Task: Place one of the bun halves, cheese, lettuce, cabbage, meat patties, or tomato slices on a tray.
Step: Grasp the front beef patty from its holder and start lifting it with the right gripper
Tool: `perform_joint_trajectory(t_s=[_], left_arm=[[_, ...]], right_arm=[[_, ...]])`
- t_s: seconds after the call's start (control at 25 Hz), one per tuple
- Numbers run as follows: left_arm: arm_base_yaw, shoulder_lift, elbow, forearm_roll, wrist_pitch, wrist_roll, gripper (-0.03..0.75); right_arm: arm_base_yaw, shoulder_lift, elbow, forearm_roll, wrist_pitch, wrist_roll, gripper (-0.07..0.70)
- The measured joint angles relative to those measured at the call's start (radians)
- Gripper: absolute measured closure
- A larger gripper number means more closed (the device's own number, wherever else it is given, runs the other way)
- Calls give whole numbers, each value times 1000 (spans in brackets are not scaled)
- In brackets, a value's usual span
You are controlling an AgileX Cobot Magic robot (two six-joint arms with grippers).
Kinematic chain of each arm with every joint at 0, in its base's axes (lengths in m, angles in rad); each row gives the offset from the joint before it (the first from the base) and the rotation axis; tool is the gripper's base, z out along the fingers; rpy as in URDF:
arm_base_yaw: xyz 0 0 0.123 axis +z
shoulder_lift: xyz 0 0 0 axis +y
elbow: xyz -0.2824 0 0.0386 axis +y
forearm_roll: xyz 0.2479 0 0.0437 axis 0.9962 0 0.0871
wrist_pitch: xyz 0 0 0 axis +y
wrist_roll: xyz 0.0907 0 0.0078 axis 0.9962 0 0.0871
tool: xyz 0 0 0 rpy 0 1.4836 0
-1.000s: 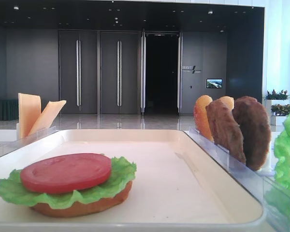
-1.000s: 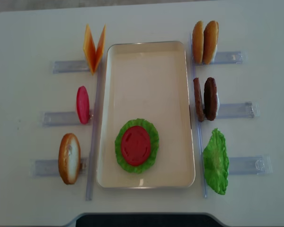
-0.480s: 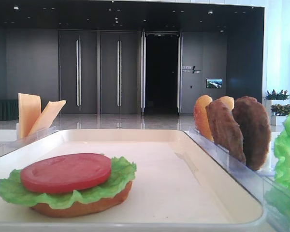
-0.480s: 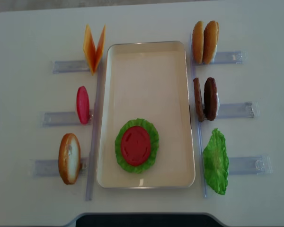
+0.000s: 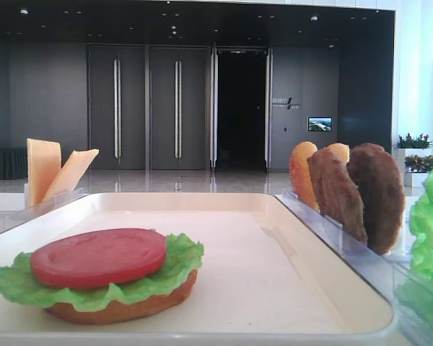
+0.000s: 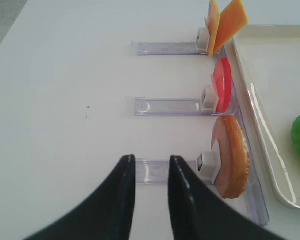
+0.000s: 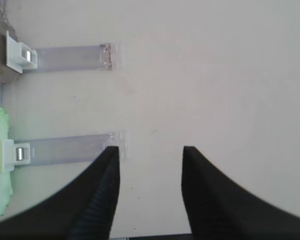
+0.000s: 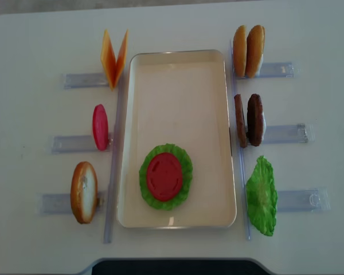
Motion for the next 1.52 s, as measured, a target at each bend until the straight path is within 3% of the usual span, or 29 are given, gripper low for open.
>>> perform_joint_trajectory(t_s=[0.52,0.72,1.04,1.24,1.52], left_arm=[[0,0,0,0,2,0,588],[0,0,0,0,2,0,592],[0,0,0,0,2,0,595],[0,0,0,0,2,0,597],[0,0,0,0,2,0,597]], right_arm=[[0,422,-283,12,22,-27,317],[0,486,-349,12,22,-37,316],[9,496,-365,19,23,-55,316],[94,496,-365,20,23,-37,316],[322,496,-365,20,23,122,316]])
